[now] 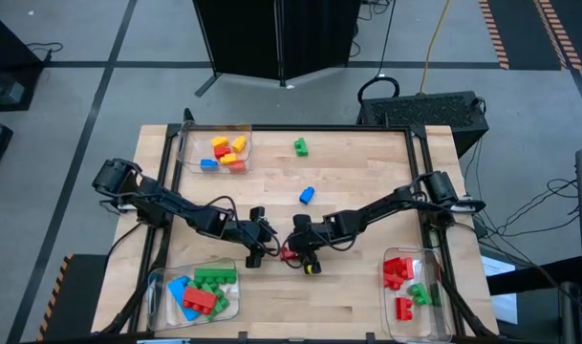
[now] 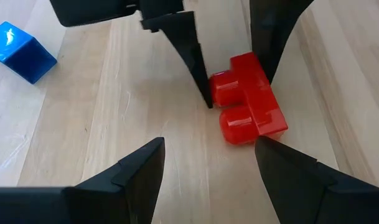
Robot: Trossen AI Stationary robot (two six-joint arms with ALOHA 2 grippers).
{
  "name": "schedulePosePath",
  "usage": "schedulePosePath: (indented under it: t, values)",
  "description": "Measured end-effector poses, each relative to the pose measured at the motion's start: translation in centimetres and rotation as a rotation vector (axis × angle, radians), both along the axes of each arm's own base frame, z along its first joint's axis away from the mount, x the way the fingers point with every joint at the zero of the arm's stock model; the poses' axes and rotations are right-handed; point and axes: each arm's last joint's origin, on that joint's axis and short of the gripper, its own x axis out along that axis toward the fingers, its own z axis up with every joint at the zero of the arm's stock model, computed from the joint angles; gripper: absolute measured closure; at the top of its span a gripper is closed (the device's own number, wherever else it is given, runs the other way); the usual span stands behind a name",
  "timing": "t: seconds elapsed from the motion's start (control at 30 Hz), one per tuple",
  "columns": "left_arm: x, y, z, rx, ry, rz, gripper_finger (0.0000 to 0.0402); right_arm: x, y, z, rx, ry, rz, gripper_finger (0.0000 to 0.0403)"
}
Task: Sort blocks by size
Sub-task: Put the two-stud red game piece into the bottom right transparent bin
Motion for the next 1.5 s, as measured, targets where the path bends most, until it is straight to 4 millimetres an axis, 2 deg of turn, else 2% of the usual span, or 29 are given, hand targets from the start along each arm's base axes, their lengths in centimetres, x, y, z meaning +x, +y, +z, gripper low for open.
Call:
schedulePosePath:
  t: [0.17, 0.37, 0.5, 0.67, 0.8, 0.9, 1.03, 1.2, 1.5]
  values:
    - [0.0, 0.0, 0.0, 0.001, 0.0, 0.002, 0.0151, 0.0, 0.0, 0.0, 0.007, 0.001, 0.006, 0.0251]
    - [0.0, 0.0, 0.0, 0.001, -0.001, 0.002, 0.0151, 0.0, 0.0, 0.0, 0.023, 0.008, -0.01, 0.0241]
    - [0.0, 0.0, 0.0, 0.001, -0.001, 0.002, 0.0151, -0.2, 0.3, 0.3, 0.072, 0.017, 0.043, 0.0235]
    - [0.0, 0.0, 0.0, 0.001, 0.0, 0.002, 0.0151, -0.8, 0.6, 1.5, 0.1, 0.042, 0.068, 0.0252]
    - [0.0, 0.0, 0.0, 0.002, 0.0, 0.002, 0.0151, -1.7, 0.8, 2.7, 0.099, 0.085, 0.066, 0.0243]
    - [0.0, 0.0, 0.0, 0.002, 0.0, 0.002, 0.0151, -2.8, 1.2, 3.8, 0.099, 0.137, 0.059, 0.0234]
    - [0.0, 0.0, 0.0, 0.002, 0.0, 0.002, 0.0151, -4.8, 2.0, 5.6, 0.109, 0.228, 0.04, 0.0242]
    - [0.0, 0.1, 0.0, 0.027, -0.009, 0.024, 0.0151, -8.0, 3.4, 8.6, 0.144, 0.307, 0.004, 0.0248]
    - [0.3, 0.1, 0.3, 0.022, -0.048, 0.03, 0.0151, -14.4, 5.3, 14.8, 0.241, 0.3, -0.112, 0.0243]
